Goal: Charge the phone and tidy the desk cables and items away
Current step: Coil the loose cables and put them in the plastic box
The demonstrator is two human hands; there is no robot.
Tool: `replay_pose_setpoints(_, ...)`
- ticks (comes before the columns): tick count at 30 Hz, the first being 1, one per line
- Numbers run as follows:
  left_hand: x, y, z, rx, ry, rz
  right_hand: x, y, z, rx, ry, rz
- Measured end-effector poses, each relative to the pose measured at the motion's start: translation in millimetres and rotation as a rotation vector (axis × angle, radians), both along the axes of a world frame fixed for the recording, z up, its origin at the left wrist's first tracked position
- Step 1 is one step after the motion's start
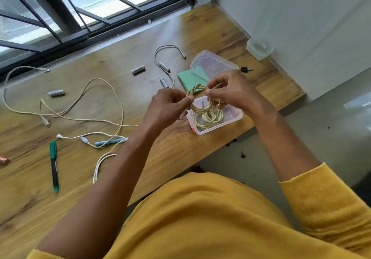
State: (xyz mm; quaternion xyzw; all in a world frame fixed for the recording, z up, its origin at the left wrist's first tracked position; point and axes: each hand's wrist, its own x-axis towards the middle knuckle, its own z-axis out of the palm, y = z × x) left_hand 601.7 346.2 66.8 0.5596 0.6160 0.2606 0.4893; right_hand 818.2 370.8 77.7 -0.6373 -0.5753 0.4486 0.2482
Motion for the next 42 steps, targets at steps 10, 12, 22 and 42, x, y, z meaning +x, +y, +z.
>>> replay_pose_setpoints(10, 41.3, 1.8, -21.6, 0.009, 0.195, -0.085, 28.6, -13.3, -19.3, 0.014, -0.289, 0.002)
replay_pose_setpoints(12, 46.9, 3.5, -24.1, 0.024, 0.225, -0.084, 29.7, -13.6, -23.4, 0.052, -0.341, 0.006)
replay_pose_setpoints(22, 61.8, 8.3, -31.9, 0.121, 0.475, -0.075, 18.2, -5.9, -45.2, 0.144, -0.549, 0.015)
replay_pose_setpoints(42, 53.0, 3.1, -33.2, 0.384, 0.573, -0.084, 4.0, -6.6, -41.6, 0.145, -0.612, 0.067)
